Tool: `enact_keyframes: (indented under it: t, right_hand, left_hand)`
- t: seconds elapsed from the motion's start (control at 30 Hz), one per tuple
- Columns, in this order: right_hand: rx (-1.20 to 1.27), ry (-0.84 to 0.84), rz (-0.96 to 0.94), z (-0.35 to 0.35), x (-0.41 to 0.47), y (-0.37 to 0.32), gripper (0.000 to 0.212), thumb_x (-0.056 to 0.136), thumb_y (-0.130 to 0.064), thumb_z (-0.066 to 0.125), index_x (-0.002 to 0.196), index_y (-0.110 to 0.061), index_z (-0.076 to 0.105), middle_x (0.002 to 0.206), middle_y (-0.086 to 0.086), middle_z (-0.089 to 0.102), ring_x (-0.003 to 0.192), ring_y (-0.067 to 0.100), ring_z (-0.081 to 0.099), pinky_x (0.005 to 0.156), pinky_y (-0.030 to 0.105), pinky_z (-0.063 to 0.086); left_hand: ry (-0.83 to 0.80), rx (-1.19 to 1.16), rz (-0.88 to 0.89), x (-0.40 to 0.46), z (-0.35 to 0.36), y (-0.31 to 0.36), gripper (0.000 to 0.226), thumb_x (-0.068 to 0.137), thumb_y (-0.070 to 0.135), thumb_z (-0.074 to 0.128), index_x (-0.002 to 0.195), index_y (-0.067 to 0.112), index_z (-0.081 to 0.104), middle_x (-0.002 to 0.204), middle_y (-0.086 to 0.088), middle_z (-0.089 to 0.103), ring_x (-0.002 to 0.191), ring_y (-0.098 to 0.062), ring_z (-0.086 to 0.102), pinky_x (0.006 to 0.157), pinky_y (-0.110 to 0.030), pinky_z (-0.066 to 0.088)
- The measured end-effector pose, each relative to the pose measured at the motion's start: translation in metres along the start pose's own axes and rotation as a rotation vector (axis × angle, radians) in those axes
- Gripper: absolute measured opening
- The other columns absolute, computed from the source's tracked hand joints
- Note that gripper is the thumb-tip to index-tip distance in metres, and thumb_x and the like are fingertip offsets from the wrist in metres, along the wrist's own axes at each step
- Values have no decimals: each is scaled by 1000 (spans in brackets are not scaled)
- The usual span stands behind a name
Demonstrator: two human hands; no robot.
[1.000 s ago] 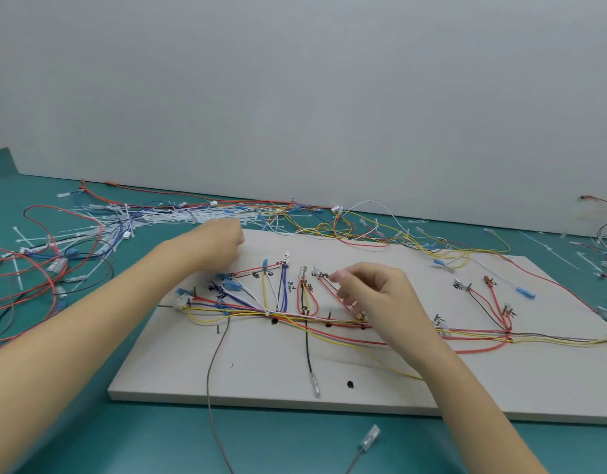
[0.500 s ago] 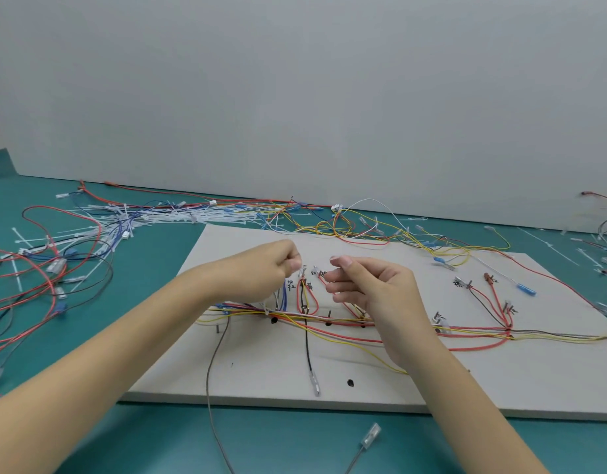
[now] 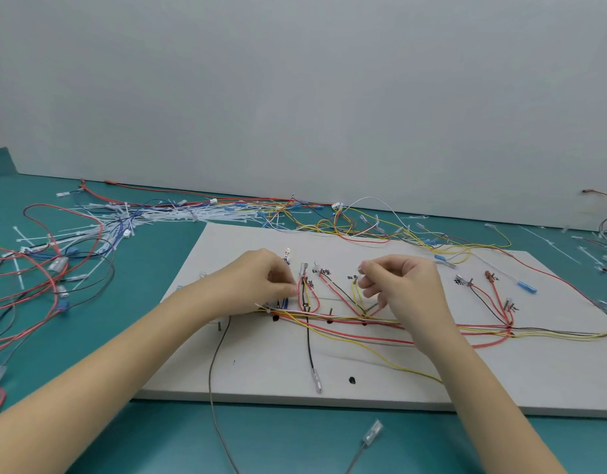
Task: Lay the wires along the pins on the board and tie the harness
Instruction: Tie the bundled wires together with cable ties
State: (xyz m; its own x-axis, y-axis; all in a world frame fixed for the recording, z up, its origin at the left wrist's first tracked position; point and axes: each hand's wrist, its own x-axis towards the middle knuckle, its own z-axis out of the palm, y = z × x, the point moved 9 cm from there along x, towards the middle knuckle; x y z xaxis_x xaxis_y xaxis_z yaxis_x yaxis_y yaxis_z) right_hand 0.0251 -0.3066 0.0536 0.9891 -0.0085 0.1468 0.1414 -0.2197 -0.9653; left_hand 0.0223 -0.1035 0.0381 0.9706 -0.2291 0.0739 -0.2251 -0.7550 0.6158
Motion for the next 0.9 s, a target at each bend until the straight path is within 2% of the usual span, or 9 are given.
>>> enact_keyframes:
  t: [0.1, 0.23, 0.4, 0.5, 0.63, 0.7, 0.77, 0.83, 0.9]
  right_hand:
    - [-49, 70, 11, -15, 5, 5, 16, 85, -7, 66, 70, -2, 71, 55, 4, 67, 47, 10, 57, 42, 21, 40]
    - [-64, 154, 12, -32, 9, 7, 15, 83, -9, 66, 68, -5, 70, 55, 4, 67, 45, 9, 56, 41, 21, 40]
    - [-74, 73, 76, -18, 9, 19, 16, 84, -5, 64, 70, 0, 70, 53, 3, 65, 43, 10, 54, 37, 19, 38]
    - [-28, 21, 118, 1, 5, 27, 18, 84, -7, 65, 68, -1, 70, 52, 2, 63, 39, 9, 47, 37, 18, 35]
    - [-182, 29, 58, 17, 0, 30, 22, 80, -19, 67, 63, -5, 71, 52, 2, 61, 47, 9, 46, 56, 26, 39]
    - [-210, 28, 47, 22, 0, 32, 24, 79, -23, 67, 62, -6, 69, 50, 1, 57, 51, 13, 46, 60, 29, 39]
    - [-208, 27, 43, 22, 0, 33, 25, 79, -24, 67, 61, -7, 68, 48, -2, 53, 50, 13, 43, 61, 30, 37]
    - [-189, 28, 40, 22, 1, 33, 25, 79, -23, 67, 62, -6, 69, 48, -3, 54, 50, 12, 43, 61, 30, 38]
    - [-178, 26, 36, 21, 1, 34, 24, 79, -23, 67, 63, -4, 69, 48, -3, 54, 50, 12, 43, 61, 29, 38]
  left_hand:
    - [32, -7, 19, -2, 0, 0, 7, 80, 21, 77, 86, 20, 79, 69, 19, 60, 63, 14, 55, 54, -3, 38]
    - [67, -6, -13, 0, 0, -1, 9, 77, 17, 78, 85, 20, 80, 67, 20, 59, 60, 16, 54, 51, -2, 36]
    - [65, -23, -61, 2, 3, -4, 7, 76, 18, 80, 82, 21, 80, 54, 20, 60, 51, 11, 54, 46, -5, 34]
    - [35, -87, -92, 2, 5, -7, 6, 76, 19, 80, 82, 20, 80, 46, 23, 60, 45, 10, 51, 46, -5, 33]
    - [28, -39, -118, 1, 6, -5, 6, 78, 19, 79, 84, 20, 80, 43, 23, 57, 43, 10, 50, 45, -7, 33]
    - [61, 79, -108, 0, 4, 0, 6, 79, 20, 77, 85, 21, 80, 52, 19, 62, 53, 6, 55, 50, -14, 36]
    - [100, 214, -89, 0, 4, 7, 8, 80, 20, 74, 86, 19, 80, 73, 7, 70, 73, -7, 62, 59, -20, 43]
    - [120, 323, -62, 0, 4, 15, 9, 82, 17, 70, 86, 15, 79, 88, -4, 68, 88, -21, 61, 70, -29, 51]
    - [125, 438, -17, -1, 5, 23, 11, 85, 15, 66, 90, 11, 75, 99, -6, 61, 98, -25, 54, 77, -37, 52]
